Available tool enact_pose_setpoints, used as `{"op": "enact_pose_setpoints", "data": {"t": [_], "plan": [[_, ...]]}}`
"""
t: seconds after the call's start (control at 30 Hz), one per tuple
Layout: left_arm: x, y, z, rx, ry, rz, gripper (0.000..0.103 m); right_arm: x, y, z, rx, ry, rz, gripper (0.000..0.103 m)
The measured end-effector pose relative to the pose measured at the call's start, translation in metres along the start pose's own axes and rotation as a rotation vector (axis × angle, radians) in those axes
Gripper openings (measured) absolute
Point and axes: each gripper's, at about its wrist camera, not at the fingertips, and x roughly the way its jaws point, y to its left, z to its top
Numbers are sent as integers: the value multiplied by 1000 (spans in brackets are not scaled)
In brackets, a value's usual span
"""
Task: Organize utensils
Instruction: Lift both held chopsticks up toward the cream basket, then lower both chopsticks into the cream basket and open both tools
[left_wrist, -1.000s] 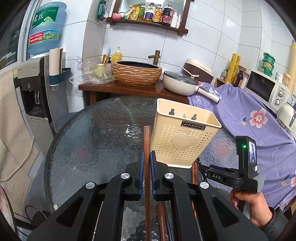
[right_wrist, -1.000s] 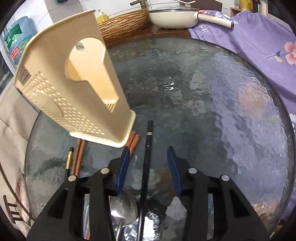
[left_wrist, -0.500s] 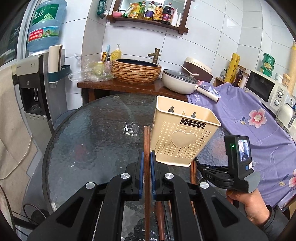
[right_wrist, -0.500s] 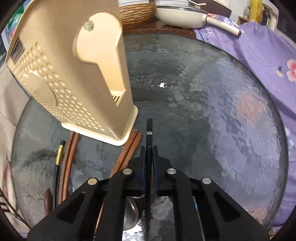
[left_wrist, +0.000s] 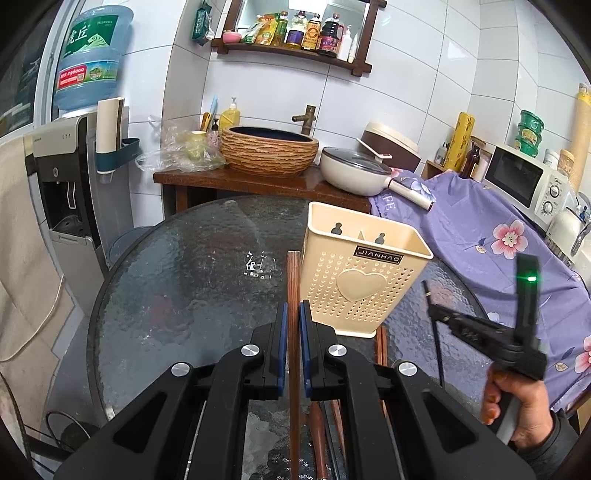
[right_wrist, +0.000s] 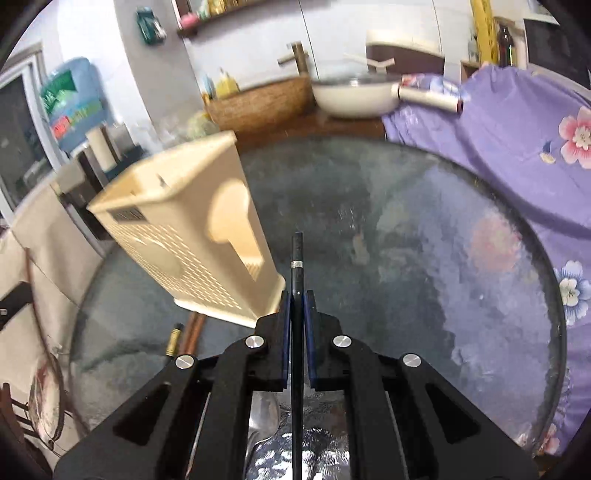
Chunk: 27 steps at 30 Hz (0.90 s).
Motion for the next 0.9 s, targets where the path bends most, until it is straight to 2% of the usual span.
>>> {"op": "enact_pose_setpoints", "data": {"t": [0.17, 0.4, 0.9], "plan": [[-10, 0, 2, 0, -19, -12, 6, -35, -1, 5, -11, -63, 78, 8], [-24, -1, 6, 7, -47, -22, 6, -74, 4, 8, -45, -112, 119, 8], [-44, -2, 20, 18, -89, -30, 6, -127, 14, 15, -102, -184, 145, 8]]}}
